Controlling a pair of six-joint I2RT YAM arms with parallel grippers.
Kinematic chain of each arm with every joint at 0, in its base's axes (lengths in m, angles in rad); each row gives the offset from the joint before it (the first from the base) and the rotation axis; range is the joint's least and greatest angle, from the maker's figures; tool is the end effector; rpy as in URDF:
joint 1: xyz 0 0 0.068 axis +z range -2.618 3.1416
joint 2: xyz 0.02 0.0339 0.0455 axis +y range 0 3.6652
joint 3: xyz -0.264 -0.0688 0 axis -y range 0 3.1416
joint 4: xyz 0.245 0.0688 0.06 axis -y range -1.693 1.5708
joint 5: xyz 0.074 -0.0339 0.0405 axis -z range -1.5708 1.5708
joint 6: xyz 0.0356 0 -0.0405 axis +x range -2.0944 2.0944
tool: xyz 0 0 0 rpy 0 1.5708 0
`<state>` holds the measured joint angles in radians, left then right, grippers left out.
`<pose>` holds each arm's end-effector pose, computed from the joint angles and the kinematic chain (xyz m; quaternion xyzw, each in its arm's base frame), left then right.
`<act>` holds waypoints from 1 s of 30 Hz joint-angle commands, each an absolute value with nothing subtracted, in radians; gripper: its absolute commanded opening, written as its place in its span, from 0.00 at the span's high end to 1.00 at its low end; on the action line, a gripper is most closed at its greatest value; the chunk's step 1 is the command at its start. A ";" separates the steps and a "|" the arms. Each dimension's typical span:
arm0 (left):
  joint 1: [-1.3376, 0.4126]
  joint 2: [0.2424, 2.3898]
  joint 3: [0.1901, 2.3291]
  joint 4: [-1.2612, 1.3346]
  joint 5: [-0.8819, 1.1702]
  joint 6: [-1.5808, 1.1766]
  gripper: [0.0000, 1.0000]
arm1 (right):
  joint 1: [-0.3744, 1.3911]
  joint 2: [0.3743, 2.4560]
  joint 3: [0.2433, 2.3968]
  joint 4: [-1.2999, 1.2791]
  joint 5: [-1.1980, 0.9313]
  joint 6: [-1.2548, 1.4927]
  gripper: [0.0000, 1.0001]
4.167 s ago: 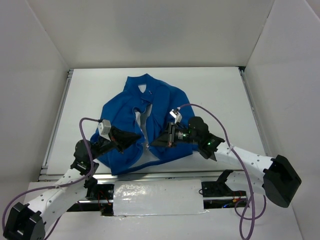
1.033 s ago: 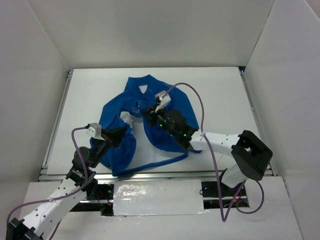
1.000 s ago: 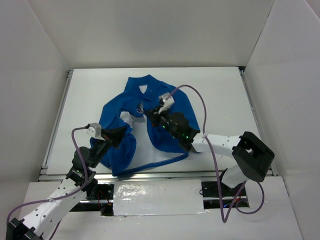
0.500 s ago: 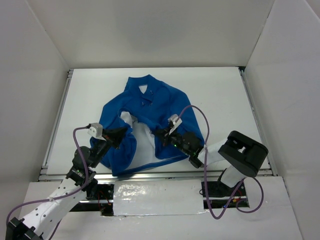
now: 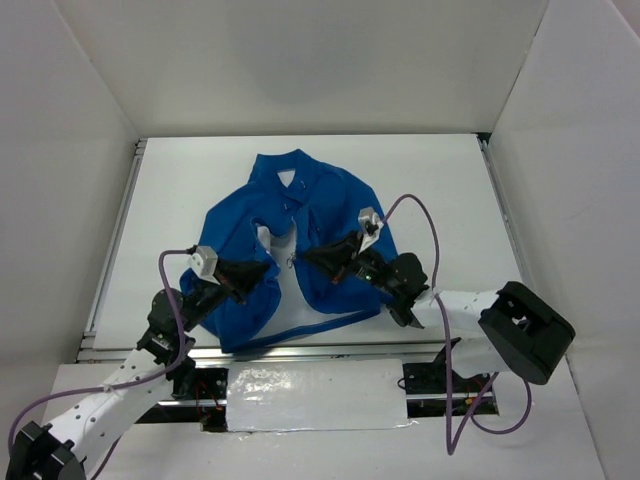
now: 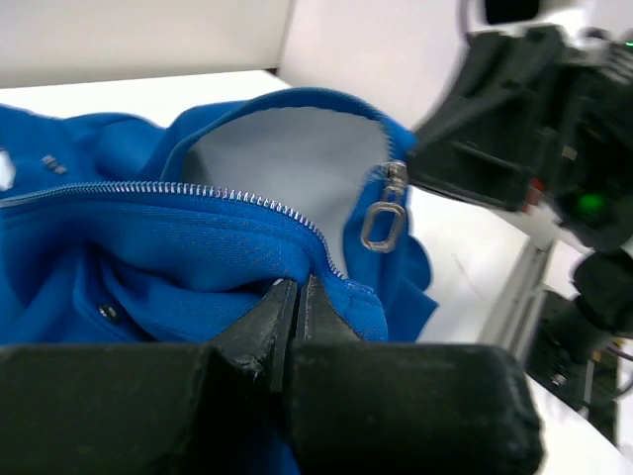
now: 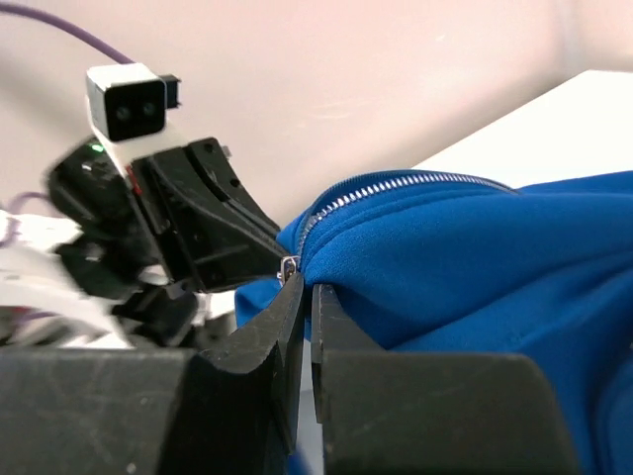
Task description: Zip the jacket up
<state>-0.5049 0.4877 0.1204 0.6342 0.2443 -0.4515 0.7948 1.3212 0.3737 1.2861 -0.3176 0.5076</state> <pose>0.1198 -0.0761 0.2339 0.1129 0.5994 -0.4287 0.6665 0.1659 0.1849 0.2412 -0.2094 0.5462 0.5611 0.5856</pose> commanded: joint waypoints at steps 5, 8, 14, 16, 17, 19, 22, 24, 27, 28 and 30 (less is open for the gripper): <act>-0.506 0.482 0.169 0.848 0.376 -0.492 1.00 | 0.726 1.312 0.485 1.386 -0.566 0.692 1.00; -0.506 0.453 0.163 0.862 0.377 -0.495 1.00 | 0.716 1.313 0.500 1.347 -0.634 0.724 1.00; -0.506 0.436 0.167 0.876 0.382 -0.494 1.00 | 0.703 1.500 0.637 1.563 -0.975 0.909 1.00; -0.506 0.440 0.173 0.858 0.373 -0.486 1.00 | 0.701 1.568 0.730 1.464 -1.178 0.928 1.00; -0.506 0.440 0.182 0.844 0.362 -0.483 1.00 | 0.692 1.600 0.745 1.427 -1.177 0.904 1.00; -0.508 0.434 0.195 0.769 0.298 -0.469 1.00 | 0.667 1.544 0.730 0.938 -0.877 0.610 1.00; -0.506 0.396 0.198 0.697 0.206 -0.453 1.00 | 0.805 1.420 0.912 0.409 -0.109 0.281 1.00; -0.506 0.373 0.186 0.687 0.175 -0.451 1.00 | 0.804 1.372 0.928 0.460 -0.055 0.281 1.00; -0.506 0.338 0.178 0.686 0.153 -0.456 1.00 | 0.805 1.257 0.656 1.009 -0.199 0.210 1.00; -0.506 0.327 0.176 0.687 0.156 -0.456 1.00 | 0.805 1.255 0.565 1.237 -0.301 0.203 1.00; -0.506 0.319 0.178 0.683 0.167 -0.453 1.00 | 0.805 1.307 0.511 1.389 -0.331 0.186 1.00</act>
